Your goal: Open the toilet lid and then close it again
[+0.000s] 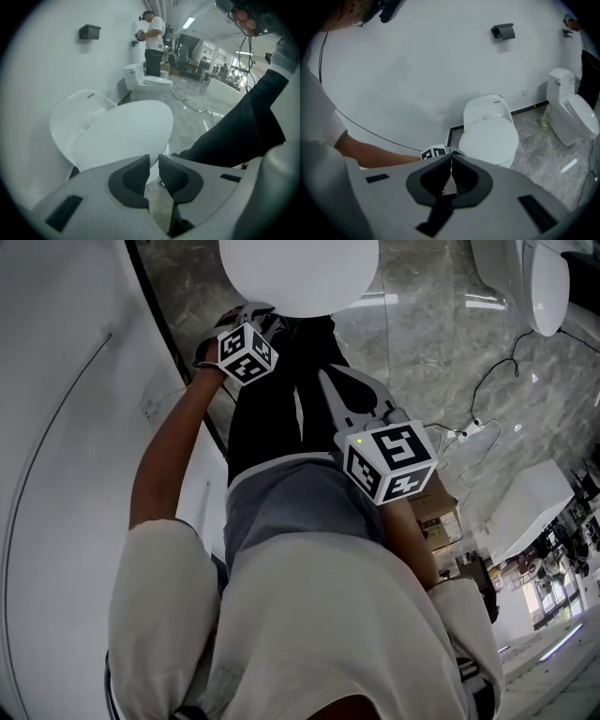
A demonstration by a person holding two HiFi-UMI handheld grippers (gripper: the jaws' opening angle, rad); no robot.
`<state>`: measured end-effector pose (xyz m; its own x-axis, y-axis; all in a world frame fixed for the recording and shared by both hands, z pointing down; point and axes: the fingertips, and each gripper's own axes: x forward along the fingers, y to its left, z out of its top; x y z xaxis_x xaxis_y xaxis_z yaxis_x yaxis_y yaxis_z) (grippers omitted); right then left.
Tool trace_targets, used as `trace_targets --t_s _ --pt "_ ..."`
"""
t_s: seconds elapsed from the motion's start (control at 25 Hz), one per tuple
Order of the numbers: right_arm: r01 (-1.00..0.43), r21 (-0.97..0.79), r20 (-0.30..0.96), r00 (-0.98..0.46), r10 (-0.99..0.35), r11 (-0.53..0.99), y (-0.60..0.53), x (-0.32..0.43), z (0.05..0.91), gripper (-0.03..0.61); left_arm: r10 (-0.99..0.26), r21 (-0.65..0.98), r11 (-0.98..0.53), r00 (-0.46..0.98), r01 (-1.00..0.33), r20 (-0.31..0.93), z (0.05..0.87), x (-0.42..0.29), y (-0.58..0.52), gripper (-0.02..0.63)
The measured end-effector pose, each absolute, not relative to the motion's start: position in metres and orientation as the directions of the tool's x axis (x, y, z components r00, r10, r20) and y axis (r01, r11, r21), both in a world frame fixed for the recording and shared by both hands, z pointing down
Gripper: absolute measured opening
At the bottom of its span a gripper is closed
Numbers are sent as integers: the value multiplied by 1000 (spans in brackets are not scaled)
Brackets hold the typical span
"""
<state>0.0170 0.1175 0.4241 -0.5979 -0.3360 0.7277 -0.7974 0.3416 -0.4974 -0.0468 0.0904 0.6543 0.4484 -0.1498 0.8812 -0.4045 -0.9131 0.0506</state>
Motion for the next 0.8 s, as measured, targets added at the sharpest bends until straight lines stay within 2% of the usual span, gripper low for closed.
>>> trace_targets --t_s 0.8 --pt "-806 -512 765 -585 -269 298 126 31 469 11 -129 129 -819 398 -560 908 720 -45 111 50"
